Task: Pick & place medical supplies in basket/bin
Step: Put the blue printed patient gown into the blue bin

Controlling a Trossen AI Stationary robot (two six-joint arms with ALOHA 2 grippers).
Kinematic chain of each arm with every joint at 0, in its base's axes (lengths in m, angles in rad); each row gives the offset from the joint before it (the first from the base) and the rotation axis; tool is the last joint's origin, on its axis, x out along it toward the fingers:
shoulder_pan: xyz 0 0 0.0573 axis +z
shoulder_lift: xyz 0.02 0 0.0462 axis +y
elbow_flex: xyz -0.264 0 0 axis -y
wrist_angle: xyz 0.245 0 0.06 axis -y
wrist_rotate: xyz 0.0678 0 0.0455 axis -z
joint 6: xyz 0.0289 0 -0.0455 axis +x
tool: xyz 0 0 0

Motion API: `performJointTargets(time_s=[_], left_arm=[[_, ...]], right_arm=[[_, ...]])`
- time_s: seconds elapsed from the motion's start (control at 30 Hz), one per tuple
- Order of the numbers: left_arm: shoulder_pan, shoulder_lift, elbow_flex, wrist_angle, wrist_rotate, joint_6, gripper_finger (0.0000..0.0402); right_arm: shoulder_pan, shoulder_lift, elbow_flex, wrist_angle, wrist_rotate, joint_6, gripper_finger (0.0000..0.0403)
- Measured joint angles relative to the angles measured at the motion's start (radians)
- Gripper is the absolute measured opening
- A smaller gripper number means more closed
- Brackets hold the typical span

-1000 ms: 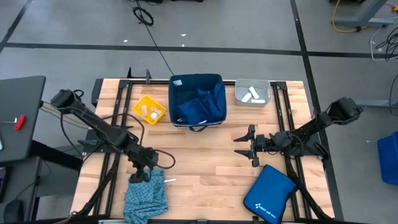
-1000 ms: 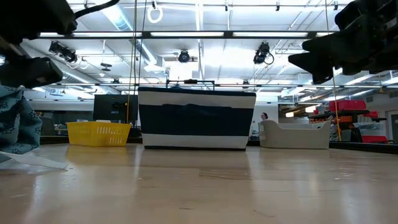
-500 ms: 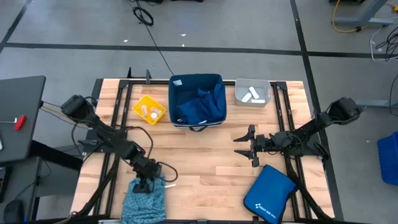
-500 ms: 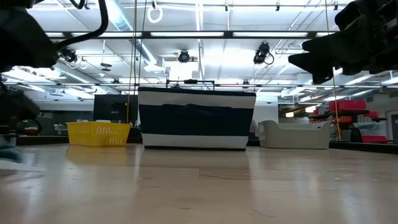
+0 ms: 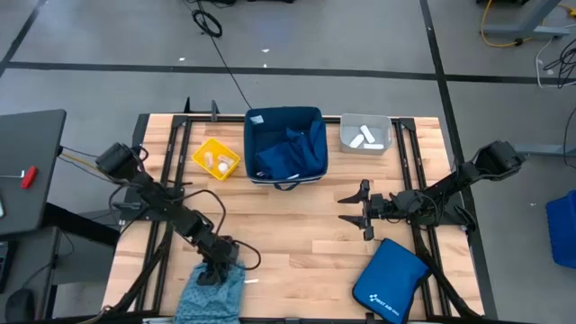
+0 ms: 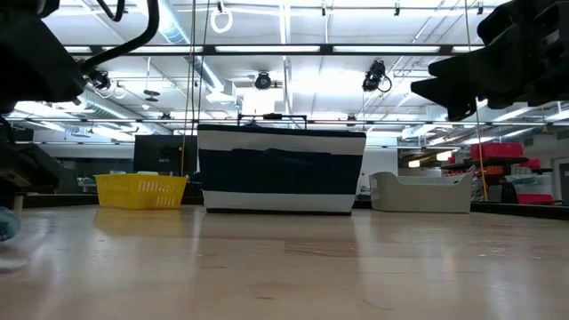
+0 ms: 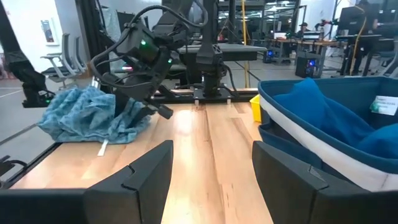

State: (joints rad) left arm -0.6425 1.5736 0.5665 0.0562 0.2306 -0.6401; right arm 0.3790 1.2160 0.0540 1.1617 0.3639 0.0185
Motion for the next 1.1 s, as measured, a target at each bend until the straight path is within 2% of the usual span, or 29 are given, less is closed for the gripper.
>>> performJointTargets(time_s=[0.1,0.13,0.27,0.37,0.6,0.77,1.1], left_arm=[[0.001,0.002,-0.002,0.035,0.006,0.045,0.0051],[0.001,0.002,-0.002,0.043,0.003,0.054,0.0032],[0.001,-0.002,-0.003,0.083,-0.001,0.090,0.0029],[0.007,-0.049,-0.004,0.097,-0.071,0.127,0.0029],[0.082,-0.248,-0.004,0.103,-0.210,0.257,0.0029],[0.138,-0.368,-0.002,0.116,-0.242,0.391,0.0029],[0.248,-0.404,-0.002,0.345,-0.294,0.621,0.0029]], right_arm=[[0.000,0.000,0.000,-0.008,0.001,0.000,0.0226],[0.000,0.000,0.000,-0.009,0.001,0.000,0.0226],[0.000,0.000,0.000,-0.014,0.001,0.001,0.0226],[0.000,0.000,0.000,-0.014,0.001,0.001,0.0226],[0.000,0.000,0.000,-0.014,0.019,0.001,0.0226],[0.000,0.000,0.000,-0.014,0.020,0.001,0.0226],[0.000,0.000,0.000,-0.015,0.020,0.001,0.0226]])
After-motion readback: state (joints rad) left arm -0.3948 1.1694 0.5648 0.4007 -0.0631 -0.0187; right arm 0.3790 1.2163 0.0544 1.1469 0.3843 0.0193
